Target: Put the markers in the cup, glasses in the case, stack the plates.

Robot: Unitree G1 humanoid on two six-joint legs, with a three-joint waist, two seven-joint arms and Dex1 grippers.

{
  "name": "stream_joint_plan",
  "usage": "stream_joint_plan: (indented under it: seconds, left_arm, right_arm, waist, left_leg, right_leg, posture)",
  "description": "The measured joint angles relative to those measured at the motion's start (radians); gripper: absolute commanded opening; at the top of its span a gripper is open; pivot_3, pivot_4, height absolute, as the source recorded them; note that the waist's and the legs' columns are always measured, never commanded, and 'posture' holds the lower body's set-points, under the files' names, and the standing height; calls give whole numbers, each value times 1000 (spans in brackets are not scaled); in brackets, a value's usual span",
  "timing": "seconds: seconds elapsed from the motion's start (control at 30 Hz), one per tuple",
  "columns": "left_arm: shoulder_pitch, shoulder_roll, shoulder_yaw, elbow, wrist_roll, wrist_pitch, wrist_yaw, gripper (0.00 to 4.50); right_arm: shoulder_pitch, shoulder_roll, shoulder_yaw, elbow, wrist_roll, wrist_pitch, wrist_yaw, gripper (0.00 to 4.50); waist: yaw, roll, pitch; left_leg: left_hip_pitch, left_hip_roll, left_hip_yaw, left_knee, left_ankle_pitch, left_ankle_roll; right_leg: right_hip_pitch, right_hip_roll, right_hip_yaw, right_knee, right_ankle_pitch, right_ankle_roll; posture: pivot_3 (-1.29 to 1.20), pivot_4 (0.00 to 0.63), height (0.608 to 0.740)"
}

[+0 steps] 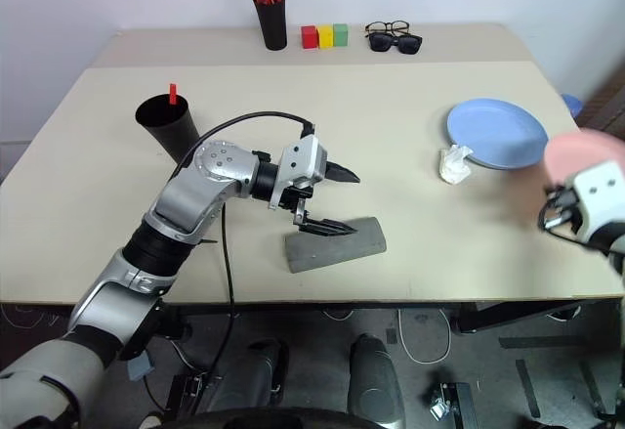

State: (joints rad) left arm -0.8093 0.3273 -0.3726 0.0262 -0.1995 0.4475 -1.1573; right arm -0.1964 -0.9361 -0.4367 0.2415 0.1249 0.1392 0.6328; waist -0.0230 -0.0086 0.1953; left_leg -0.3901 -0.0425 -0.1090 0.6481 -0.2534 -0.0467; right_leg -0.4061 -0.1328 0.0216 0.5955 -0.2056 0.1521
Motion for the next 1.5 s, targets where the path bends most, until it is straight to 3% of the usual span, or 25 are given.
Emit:
stream_joint_plan:
  seconds: [0.17, 0.33, 0.5, 0.67, 0.77, 0.97, 1.0, 1.13, 1.37, 1.5]
  left_arm:
    - [8, -11, 8, -10, -1, 9, 55, 4500]
    - [31, 0, 30, -47, -1, 50, 120, 4500]
    - [64, 19, 41, -119, -9, 108, 168, 4500]
    - [90, 46, 55, -163, -10, 155, 208, 4500]
    - [92, 47, 55, -165, -12, 162, 223, 4500]
    - [91, 51, 54, -164, -23, 163, 229, 4500]
    - [91, 51, 54, -163, -25, 162, 230, 4500]
    - [88, 46, 53, -147, -28, 160, 230, 4500]
    - [75, 40, 51, -115, -28, 153, 226, 4500]
    - [73, 40, 51, -108, -28, 151, 223, 4500]
  right_arm:
    - [-289, -28, 142, 233, -74, -154, 8, 72]
    - [-569, 2, 307, 589, -176, -328, 29, 72]
    - [-727, 47, 380, 809, -226, -414, 42, 72]
    - [-754, 105, 410, 905, -239, -440, 70, 72]
    - [-754, 129, 414, 918, -238, -442, 94, 971]
    - [-750, 128, 411, 919, -237, -453, 86, 4127]
    - [-744, 126, 407, 917, -236, -454, 77, 4421]
    - [-687, 121, 347, 836, -160, -390, 113, 4421]
    - [-356, 127, 255, 346, 70, 40, 262, 4421]
    - [-279, 134, 247, 232, 115, 162, 249, 4421]
  waist:
    - [6, -1, 1]
    - [3, 0, 1]
    - [2, 0, 1]
    - [0, 1, 1]
    - [2, 1, 1]
    - [1, 1, 1]
    - [0, 1, 1]
    - [1, 1, 1]
    - [6, 1, 1]
    - [-1, 1, 1]
  left_leg:
    - [-1, 0, -1, -1, 0, 0]
    - [-2, -1, 0, -2, 0, 0]
    - [-2, -1, -1, -3, 0, -1]
    - [-2, -1, -1, -2, 1, -1]
    - [-2, -1, -1, -2, 1, -2]
    - [-1, -1, -1, -2, 1, -2]
    - [-1, -1, -1, -2, 1, -2]
    - [-1, -1, -1, -2, 1, -2]
    - [-1, -1, -1, -1, 1, -2]
    - [0, -1, -1, 0, 1, -2]
  right_leg:
    - [0, 0, 0, -1, 2, 2]
    - [-1, 0, 0, -2, 2, 3]
    - [-2, 0, 0, -1, 2, 3]
    - [-2, 0, 0, 0, 2, 3]
    - [-2, 0, 1, 0, 2, 3]
    - [-2, 0, 0, 0, 2, 3]
    - [-2, 0, 0, 0, 2, 3]
    - [-1, 0, 1, 0, 2, 3]
    - [-1, 0, 0, 1, 2, 3]
    - [-1, 0, 1, 1, 3, 2]
  posture:
    - [0, 150, 739]
    - [0, 150, 739]
    - [0, 150, 739]
    - [0, 150, 739]
    - [0, 150, 739]
    - [0, 150, 739]
    - [0, 150, 739]
    - [0, 150, 739]
    - [0, 150, 739]
    - [0, 150, 739]
